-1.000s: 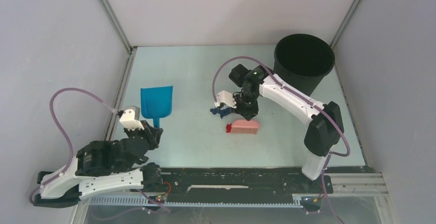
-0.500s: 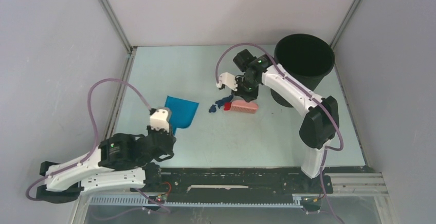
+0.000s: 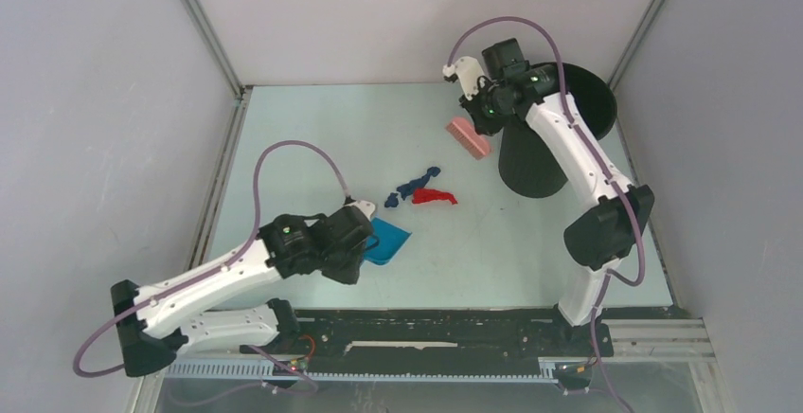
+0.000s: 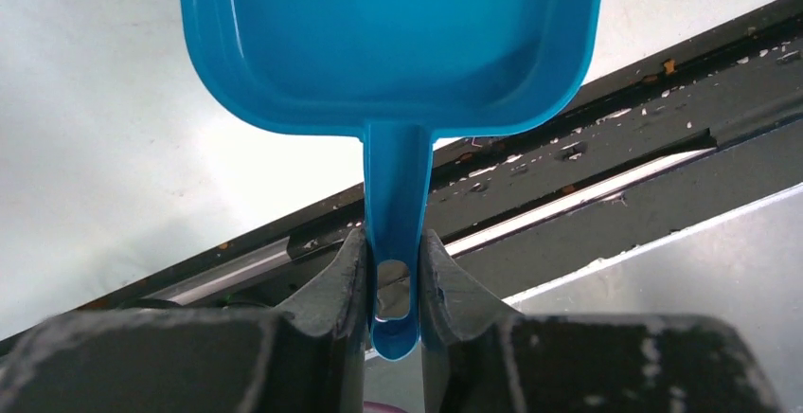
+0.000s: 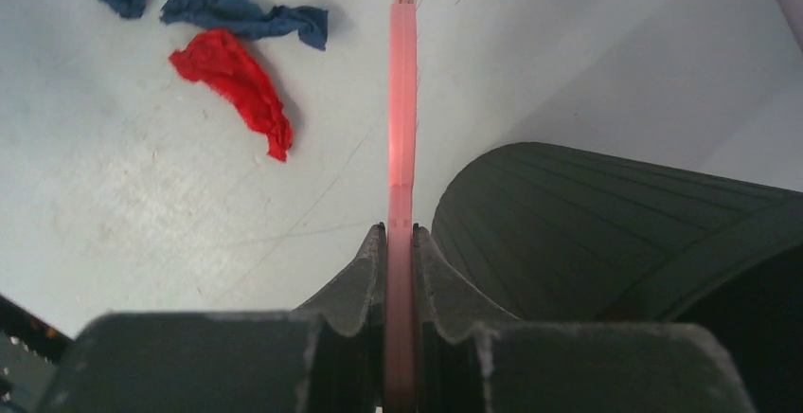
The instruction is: Sweep away the paper scraps from the table
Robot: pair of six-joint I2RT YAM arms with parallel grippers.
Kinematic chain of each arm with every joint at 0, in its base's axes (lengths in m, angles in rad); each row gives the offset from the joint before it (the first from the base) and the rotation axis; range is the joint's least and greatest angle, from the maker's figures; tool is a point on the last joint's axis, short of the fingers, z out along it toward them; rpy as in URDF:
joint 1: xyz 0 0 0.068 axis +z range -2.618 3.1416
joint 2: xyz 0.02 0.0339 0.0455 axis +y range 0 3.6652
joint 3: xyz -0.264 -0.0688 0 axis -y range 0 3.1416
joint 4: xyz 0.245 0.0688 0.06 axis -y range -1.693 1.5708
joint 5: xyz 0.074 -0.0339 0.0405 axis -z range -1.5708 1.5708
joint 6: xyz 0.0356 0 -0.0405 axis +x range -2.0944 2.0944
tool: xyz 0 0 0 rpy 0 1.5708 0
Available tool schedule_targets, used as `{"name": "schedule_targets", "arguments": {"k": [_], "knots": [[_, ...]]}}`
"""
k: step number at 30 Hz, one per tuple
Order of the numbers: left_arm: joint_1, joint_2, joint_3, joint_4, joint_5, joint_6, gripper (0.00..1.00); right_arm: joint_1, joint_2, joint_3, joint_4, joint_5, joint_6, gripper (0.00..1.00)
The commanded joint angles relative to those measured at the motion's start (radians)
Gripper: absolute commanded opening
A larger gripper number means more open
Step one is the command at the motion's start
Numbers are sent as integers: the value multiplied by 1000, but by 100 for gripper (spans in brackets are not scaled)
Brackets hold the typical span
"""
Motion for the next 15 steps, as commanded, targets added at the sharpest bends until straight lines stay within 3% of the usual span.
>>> {"name": "schedule_targets", "arguments": {"k": [1,6,10,15], "knots": [[68,99,9,125,144,122,0,59,90,57,76,150,145,0],[114,241,7,189,177,205,0,102,276,265,-5,252,212,0],[164,289,-36,286,235,218,0,155,322,266,30,371,221,0],[195,347,-50,341,245,225,0,214,356,262,2,361,234,0]]}}
